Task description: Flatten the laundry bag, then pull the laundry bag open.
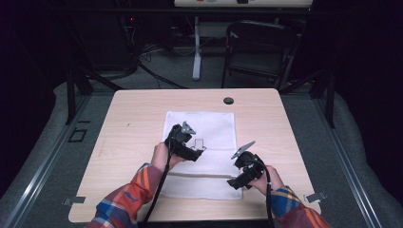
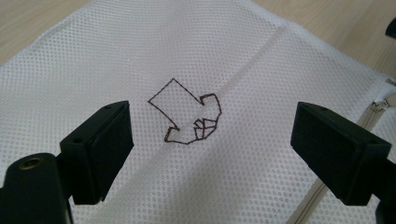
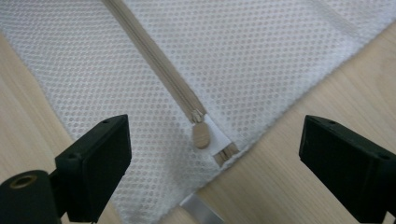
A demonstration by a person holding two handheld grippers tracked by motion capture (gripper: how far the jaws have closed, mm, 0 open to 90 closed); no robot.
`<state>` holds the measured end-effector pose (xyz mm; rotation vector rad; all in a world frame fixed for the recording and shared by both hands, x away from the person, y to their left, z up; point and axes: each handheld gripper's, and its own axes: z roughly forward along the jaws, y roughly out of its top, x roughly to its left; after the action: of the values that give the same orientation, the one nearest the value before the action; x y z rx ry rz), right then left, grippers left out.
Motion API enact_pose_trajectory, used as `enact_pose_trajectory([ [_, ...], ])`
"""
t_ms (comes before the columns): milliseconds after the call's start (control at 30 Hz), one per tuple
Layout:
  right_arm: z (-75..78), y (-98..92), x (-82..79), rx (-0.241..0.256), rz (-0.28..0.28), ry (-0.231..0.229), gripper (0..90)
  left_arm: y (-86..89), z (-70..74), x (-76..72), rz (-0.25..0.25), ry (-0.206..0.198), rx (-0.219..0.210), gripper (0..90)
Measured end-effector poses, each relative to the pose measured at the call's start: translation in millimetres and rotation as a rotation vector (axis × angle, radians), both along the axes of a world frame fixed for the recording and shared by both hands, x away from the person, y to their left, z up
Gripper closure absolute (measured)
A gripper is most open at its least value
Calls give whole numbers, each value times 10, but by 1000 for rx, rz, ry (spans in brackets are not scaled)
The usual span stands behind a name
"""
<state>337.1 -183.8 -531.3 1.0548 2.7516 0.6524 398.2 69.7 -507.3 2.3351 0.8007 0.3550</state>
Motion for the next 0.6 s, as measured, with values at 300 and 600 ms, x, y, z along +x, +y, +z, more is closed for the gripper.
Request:
enact_pose_trajectory([
  [300, -4, -107, 52, 7, -31, -7, 93, -80, -44, -48, -25, 24, -7, 125],
  [600, 17, -106, 71, 10, -24, -10, 134, -241, -123, -152, -92, 52, -27, 135],
])
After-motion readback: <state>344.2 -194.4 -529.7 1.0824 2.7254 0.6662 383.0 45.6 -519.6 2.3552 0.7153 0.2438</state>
